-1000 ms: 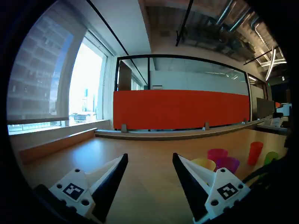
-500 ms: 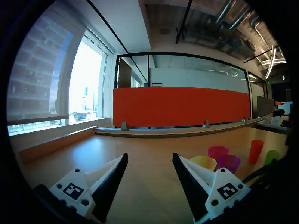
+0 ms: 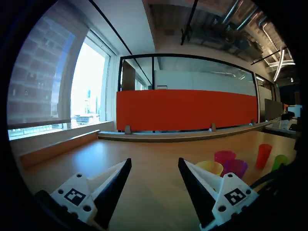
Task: Pour water
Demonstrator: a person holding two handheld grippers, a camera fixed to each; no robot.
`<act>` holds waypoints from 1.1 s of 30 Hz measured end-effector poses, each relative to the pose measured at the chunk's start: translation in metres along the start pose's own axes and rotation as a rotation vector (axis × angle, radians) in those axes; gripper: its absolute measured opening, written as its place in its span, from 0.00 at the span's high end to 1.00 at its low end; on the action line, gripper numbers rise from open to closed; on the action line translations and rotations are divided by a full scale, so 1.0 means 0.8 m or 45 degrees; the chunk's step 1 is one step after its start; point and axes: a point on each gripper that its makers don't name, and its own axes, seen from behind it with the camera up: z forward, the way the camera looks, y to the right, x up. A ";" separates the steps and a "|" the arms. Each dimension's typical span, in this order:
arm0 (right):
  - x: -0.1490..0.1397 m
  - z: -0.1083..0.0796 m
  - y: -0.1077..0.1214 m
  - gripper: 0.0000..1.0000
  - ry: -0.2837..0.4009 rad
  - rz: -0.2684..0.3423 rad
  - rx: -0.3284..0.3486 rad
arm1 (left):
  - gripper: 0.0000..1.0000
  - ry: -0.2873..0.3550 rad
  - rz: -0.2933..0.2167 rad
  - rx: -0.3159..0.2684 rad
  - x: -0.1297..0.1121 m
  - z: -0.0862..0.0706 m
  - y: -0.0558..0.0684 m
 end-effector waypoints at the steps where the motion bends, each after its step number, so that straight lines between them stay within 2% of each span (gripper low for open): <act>1: 0.001 -0.001 0.000 0.00 0.005 -0.004 0.002 | 0.10 0.000 0.000 0.000 0.000 0.000 0.000; 15: 0.013 0.002 -0.005 0.00 0.071 -0.046 0.006 | 0.10 0.000 0.000 0.000 0.000 0.000 0.000; 33: -0.040 0.032 -0.009 0.00 0.042 0.025 0.015 | 0.10 0.000 0.000 0.000 0.000 -0.001 0.000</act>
